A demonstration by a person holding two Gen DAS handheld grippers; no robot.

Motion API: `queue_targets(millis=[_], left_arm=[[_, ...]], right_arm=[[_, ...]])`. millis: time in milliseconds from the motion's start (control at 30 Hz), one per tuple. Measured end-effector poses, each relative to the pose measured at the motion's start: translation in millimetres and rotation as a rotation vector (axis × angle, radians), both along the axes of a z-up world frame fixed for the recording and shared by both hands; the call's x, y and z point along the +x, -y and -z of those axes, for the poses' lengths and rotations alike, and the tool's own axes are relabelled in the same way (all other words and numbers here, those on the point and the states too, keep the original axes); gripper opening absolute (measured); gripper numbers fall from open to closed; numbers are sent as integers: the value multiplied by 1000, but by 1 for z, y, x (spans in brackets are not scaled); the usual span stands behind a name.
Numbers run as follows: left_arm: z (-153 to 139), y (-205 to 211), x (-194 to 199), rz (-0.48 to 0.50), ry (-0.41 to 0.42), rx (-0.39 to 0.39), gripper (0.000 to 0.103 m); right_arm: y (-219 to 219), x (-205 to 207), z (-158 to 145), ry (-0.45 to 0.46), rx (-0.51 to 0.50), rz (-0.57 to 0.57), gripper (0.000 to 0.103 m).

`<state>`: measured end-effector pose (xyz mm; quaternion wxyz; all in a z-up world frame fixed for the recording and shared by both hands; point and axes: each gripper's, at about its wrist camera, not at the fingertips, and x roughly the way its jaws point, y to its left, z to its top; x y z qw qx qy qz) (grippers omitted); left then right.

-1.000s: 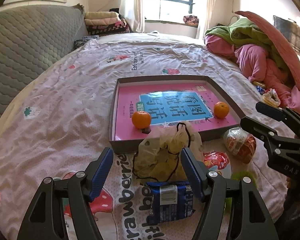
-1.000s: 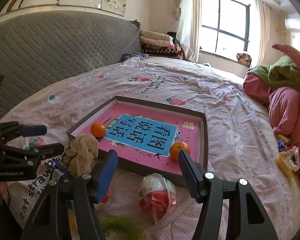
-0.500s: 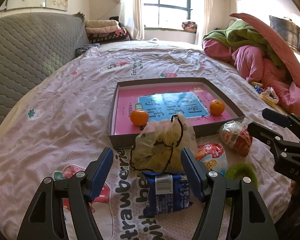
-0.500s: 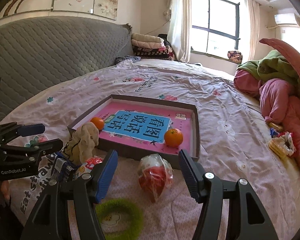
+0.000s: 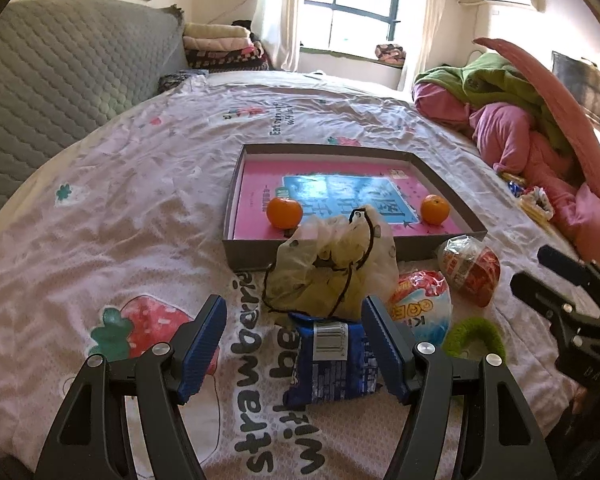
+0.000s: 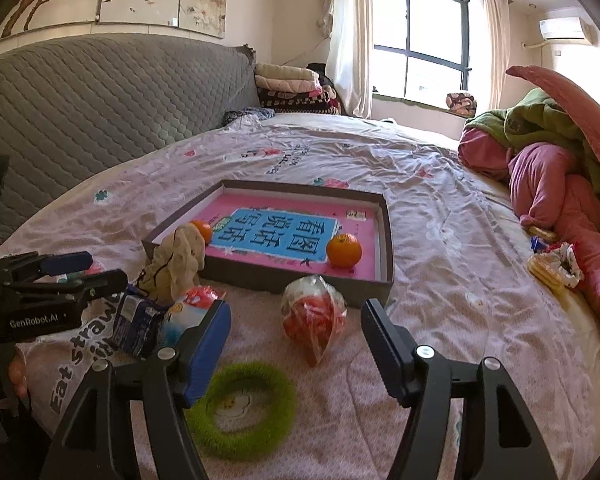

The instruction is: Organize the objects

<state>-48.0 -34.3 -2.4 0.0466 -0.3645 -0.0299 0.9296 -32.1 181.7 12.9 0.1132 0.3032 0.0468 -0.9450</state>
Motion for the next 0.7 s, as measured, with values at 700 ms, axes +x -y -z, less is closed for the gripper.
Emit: queue_targets(millis=[700], left_arm=[[3, -5, 17, 27, 15, 60, 71]], right_arm=[[1, 13, 2, 14, -10, -12, 68]])
